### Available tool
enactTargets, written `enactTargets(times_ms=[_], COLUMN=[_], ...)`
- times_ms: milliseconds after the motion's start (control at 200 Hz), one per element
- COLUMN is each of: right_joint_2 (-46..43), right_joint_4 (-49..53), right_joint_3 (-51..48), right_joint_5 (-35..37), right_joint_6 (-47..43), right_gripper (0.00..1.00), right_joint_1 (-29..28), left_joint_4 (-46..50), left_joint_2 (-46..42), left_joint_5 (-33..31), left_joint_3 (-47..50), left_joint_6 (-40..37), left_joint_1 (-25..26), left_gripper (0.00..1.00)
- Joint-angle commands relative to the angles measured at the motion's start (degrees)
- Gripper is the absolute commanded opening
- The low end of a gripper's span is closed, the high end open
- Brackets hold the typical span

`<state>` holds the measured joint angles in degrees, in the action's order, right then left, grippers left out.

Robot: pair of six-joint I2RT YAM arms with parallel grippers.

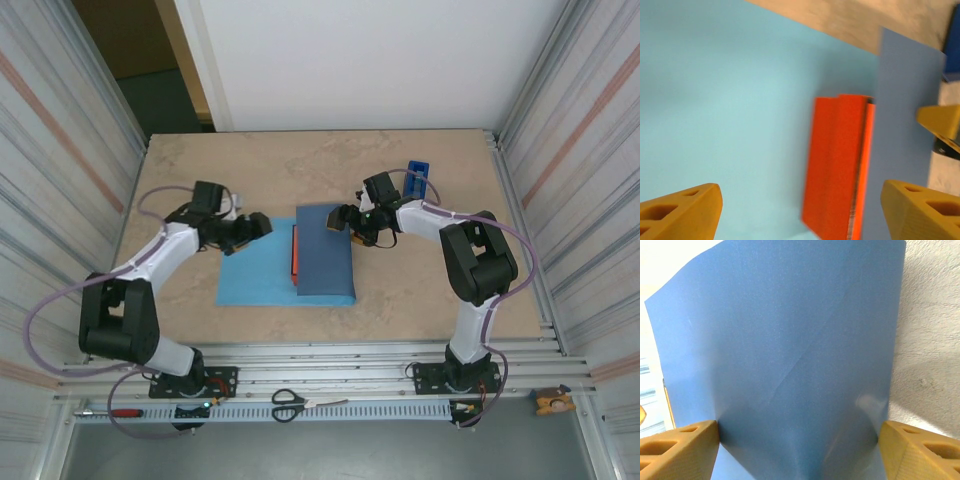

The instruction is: Wrap the gift box in paper

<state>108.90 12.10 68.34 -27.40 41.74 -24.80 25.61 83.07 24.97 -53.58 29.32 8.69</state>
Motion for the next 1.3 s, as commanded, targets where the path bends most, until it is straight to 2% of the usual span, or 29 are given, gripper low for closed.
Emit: enactTargets(times_ms=[0, 170, 261, 331, 561, 711, 922, 1092, 1192, 1298], right_joint_2=[1.48, 1.28, 0.85, 0.61, 1.22, 1.62, 1.93, 1.95, 2.14, 2.22], right_joint_4=[9.35, 9.69, 9.94, 9.96, 10.23, 10.40, 10.36, 10.49, 10.46, 10.41], right_joint_3=[-2.59, -2.51, -2.51, -2.35, -1.57, -0.99, -0.88, -1.00, -0.90, -0.62], right_joint_5=[6.71, 6.72, 6.75, 6.75, 6.36, 6.34, 6.27, 6.29, 6.04, 5.88], right_joint_6=[-1.46, -1.40, -1.45, -1.42, -1.35, -1.23, -1.20, -1.16, -1.21, -1.18], right_gripper=[0.81, 0.81, 0.81, 0.81, 0.81, 0.81, 0.81, 0.81, 0.81, 0.81], right_joint_1=[-0.51, -0.67, -0.68, -0.69, -0.95, -1.30, -1.35, -1.39, -1.39, -1.38], left_joint_4=[7.84, 9.25, 11.70, 10.54, 9.01, 6.62, 1.36, -0.24, -0.81, -1.54], left_joint_2=[-2.24, -4.16, -3.16, -2.36, -0.57, 1.79, 2.86, -0.18, -0.65, 0.51], left_joint_5=[-3.22, -7.33, -13.44, -11.28, -11.25, -8.70, -1.91, -0.56, 0.55, 1.62], left_joint_3=[4.56, 8.53, 8.61, 9.37, 10.81, 11.20, 12.56, 12.50, 11.92, 11.22], left_joint_6=[-3.70, -4.07, -2.49, -2.25, -1.20, -1.58, -1.32, -0.81, -1.13, -1.51], left_joint_1=[-4.25, -6.42, -6.54, -6.53, -6.32, -6.19, -5.31, -4.50, -4.73, -4.77], left_gripper=[0.83, 0.84, 0.85, 0.85, 0.85, 0.85, 0.76, 0.68, 0.69, 0.73])
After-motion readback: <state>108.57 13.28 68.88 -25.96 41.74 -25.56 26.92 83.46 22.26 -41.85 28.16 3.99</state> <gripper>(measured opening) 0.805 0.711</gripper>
